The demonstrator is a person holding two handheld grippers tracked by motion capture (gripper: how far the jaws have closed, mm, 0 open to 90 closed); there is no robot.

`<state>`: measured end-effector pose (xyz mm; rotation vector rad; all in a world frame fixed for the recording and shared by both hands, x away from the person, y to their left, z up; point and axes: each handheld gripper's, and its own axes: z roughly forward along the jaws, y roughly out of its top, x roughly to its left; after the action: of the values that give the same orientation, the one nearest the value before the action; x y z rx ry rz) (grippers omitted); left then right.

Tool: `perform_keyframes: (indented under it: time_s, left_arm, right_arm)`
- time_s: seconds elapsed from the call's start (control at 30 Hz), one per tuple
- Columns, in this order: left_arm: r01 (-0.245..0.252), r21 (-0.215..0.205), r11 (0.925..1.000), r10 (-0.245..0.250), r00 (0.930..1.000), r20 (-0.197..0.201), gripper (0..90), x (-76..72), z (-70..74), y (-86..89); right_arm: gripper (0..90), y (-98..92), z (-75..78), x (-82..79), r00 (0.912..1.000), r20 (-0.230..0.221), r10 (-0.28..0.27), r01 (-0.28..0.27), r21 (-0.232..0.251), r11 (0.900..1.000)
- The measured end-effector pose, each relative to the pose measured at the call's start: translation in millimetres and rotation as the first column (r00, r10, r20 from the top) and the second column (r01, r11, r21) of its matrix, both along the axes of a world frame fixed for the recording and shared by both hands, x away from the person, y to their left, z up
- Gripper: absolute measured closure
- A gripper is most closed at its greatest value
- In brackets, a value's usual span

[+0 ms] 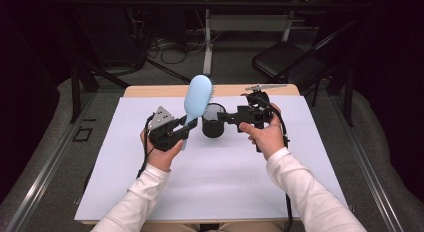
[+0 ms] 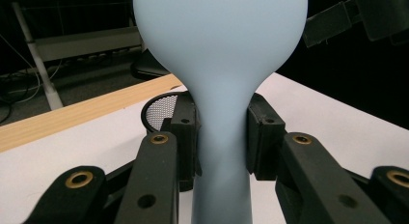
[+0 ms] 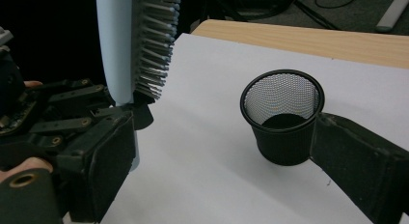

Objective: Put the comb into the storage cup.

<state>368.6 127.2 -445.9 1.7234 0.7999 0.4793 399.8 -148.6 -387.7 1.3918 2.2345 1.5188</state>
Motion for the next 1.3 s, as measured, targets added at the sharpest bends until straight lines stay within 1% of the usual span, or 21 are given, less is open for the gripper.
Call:
perform_keyframes:
  time_s: [0.03,0.13,0.37,0.47,0.63,0.8,0.97,1.07,1.13,1.3]
  left_arm:
    - [0.000,0.000,1.0000,0.000,1.0000,0.003,69.8,0.0,-0.4,-0.4]
    - [-0.003,0.002,1.0000,0.003,1.0000,0.003,69.8,-0.1,-1.0,-0.8]
    - [-0.001,0.012,0.9999,0.001,1.0000,0.002,69.8,-0.5,-3.0,-3.6]
    - [-0.002,0.020,0.9998,0.002,1.0000,0.003,69.8,-1.0,-3.4,-4.8]
    - [0.007,0.026,0.9996,-0.007,1.0000,0.005,69.8,-2.5,-5.5,-8.6]
    - [0.014,0.034,0.9993,-0.015,0.9999,0.006,69.8,-3.6,-7.3,-11.7]
    - [0.026,0.046,0.9986,-0.027,0.9996,0.006,69.8,-5.4,-9.2,-15.7]
    - [0.029,0.046,0.9985,-0.030,0.9995,0.006,69.8,-6.2,-9.8,-17.1]
    - [0.030,0.047,0.9984,-0.031,0.9995,0.008,69.8,-6.6,-10.1,-17.7]
    - [0.043,0.056,0.9975,-0.043,0.9990,0.007,69.8,-7.6,-12.5,-21.5]
  right_arm:
    - [8.4,0.6,1.1,1.5,1.0000,-0.007,0.003,-0.003,0.004,1.000]
    - [8.4,1.5,3.1,2.6,0.9999,-0.010,0.003,-0.002,0.005,1.000]
    - [8.4,5.7,9.2,3.3,0.9998,-0.006,0.017,-0.016,0.024,1.000]
    - [8.4,8.9,11.7,4.0,0.9996,-0.011,0.026,-0.026,0.033,0.999]
    - [8.4,14.5,15.0,6.9,0.9993,-0.008,0.036,-0.035,0.040,0.999]
    - [9.2,20.4,17.3,9.9,0.9990,-0.014,0.042,-0.041,0.044,0.998]
    - [10.2,25.0,18.1,11.9,0.9990,-0.017,0.042,-0.042,0.050,0.998]
    - [11.2,26.1,18.2,13.3,0.9989,-0.026,0.039,-0.037,0.056,0.998]
    - [11.4,26.1,18.2,14.1,0.9989,-0.024,0.041,-0.039,0.056,0.998]
    - [13.7,24.3,19.8,17.1,0.9992,-0.028,0.030,-0.028,0.073,0.997]
